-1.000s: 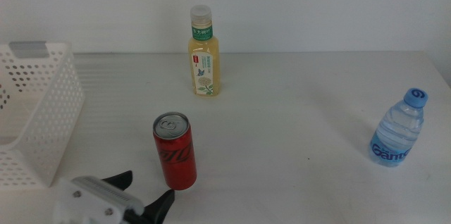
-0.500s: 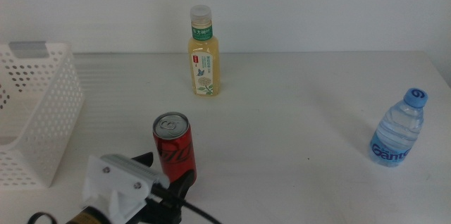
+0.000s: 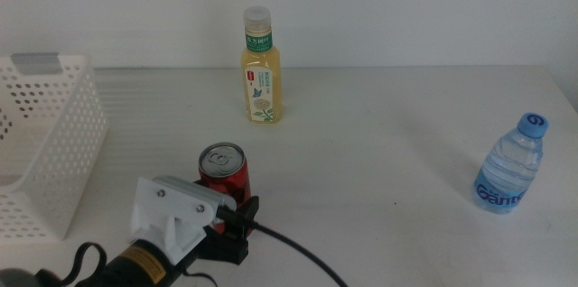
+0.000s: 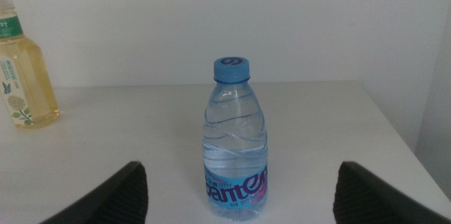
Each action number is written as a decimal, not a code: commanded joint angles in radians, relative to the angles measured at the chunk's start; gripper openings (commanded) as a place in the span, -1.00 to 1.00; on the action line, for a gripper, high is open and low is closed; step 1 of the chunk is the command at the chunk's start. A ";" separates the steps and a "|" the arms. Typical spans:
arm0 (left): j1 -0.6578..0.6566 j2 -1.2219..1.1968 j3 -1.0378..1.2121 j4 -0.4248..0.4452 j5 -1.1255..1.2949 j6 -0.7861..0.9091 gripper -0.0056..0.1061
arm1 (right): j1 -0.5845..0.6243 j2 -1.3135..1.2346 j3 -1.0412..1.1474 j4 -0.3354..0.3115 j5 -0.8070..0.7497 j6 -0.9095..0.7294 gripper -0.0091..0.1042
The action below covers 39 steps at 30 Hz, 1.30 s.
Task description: Use arms to grab the bottles and put them into the dustbin to the left of the table.
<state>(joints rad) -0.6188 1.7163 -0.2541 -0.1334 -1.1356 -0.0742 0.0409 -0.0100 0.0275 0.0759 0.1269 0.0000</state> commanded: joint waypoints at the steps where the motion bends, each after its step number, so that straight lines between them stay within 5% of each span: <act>1: 0.006 -0.018 -0.031 -0.005 -0.181 -0.008 0.69 | -0.005 -0.027 -0.007 -0.003 -0.077 -0.008 0.51; 18: 0.006 0.069 -0.112 -0.029 -0.181 0.016 0.63 | -0.005 -0.027 -0.007 -0.003 -0.077 -0.008 0.51; 23: 0.006 0.069 -0.114 -0.044 -0.181 0.039 0.20 | -0.005 -0.027 -0.007 -0.003 -0.077 -0.008 0.51; 30: 0.005 0.067 -0.114 0.000 -0.181 0.022 -0.96 | -0.005 -0.027 -0.007 -0.003 -0.077 -0.008 0.51; 39: 0.005 0.039 -0.086 0.040 -0.169 -0.022 -0.99 | -0.005 -0.027 -0.007 -0.003 -0.077 -0.008 0.51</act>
<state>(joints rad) -0.6132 1.8070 -0.3365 -0.1160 -1.1343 -0.0630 0.0409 -0.0100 0.0275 0.0759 0.1269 0.0000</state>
